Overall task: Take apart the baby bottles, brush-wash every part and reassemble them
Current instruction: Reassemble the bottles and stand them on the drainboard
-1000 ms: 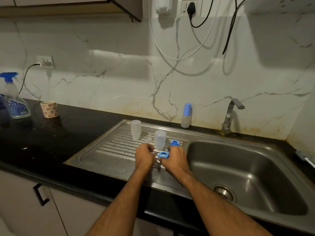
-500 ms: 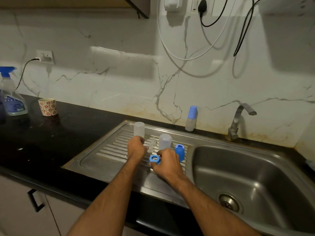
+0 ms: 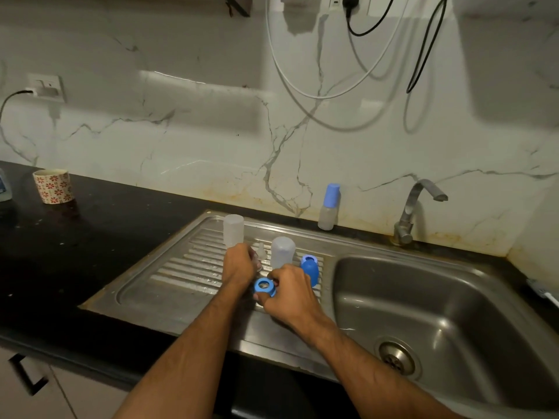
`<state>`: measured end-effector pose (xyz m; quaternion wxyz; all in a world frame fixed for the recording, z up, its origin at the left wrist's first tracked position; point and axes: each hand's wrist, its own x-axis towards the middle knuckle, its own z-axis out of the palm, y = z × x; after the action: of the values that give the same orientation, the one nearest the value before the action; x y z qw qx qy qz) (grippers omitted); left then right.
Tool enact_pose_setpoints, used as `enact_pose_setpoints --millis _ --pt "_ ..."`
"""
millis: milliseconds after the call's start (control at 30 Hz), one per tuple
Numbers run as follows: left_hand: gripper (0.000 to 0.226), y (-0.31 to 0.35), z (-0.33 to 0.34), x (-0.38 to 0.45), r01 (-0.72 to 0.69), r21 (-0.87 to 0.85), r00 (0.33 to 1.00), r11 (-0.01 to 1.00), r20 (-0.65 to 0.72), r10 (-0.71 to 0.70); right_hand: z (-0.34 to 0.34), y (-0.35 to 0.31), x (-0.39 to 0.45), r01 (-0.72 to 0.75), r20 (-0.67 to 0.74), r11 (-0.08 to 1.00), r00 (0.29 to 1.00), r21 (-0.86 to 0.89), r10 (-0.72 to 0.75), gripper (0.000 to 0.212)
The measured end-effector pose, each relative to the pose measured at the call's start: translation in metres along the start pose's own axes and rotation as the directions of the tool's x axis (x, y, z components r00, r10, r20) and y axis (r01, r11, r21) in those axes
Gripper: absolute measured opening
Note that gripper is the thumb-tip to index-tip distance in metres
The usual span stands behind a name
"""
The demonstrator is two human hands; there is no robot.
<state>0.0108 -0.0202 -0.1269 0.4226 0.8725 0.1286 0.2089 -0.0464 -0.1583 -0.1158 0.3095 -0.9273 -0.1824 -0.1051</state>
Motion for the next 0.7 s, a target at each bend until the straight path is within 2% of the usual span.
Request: enact_pose_setpoints --millis 333,567,700 --pt "0.012 0.002 -0.012 -0.008 -0.043 -0.034 0.999 0.999 -0.025 0.042 -0.009 0.002 -0.003 0.011 -0.020 1.000 1.000 0.017 -0.011 0.024" --pt "0.017 0.008 -0.027 -0.035 -0.136 -0.017 0.991 0.991 -0.023 0.136 -0.033 0.010 -0.016 0.024 -0.063 0.999 0.998 0.042 -0.021 0.030" --pt "0.009 0.026 -0.030 -0.052 -0.167 0.029 0.986 0.985 -0.019 0.168 -0.061 0.016 -0.031 -0.017 -0.085 0.999 0.996 0.048 0.021 0.021"
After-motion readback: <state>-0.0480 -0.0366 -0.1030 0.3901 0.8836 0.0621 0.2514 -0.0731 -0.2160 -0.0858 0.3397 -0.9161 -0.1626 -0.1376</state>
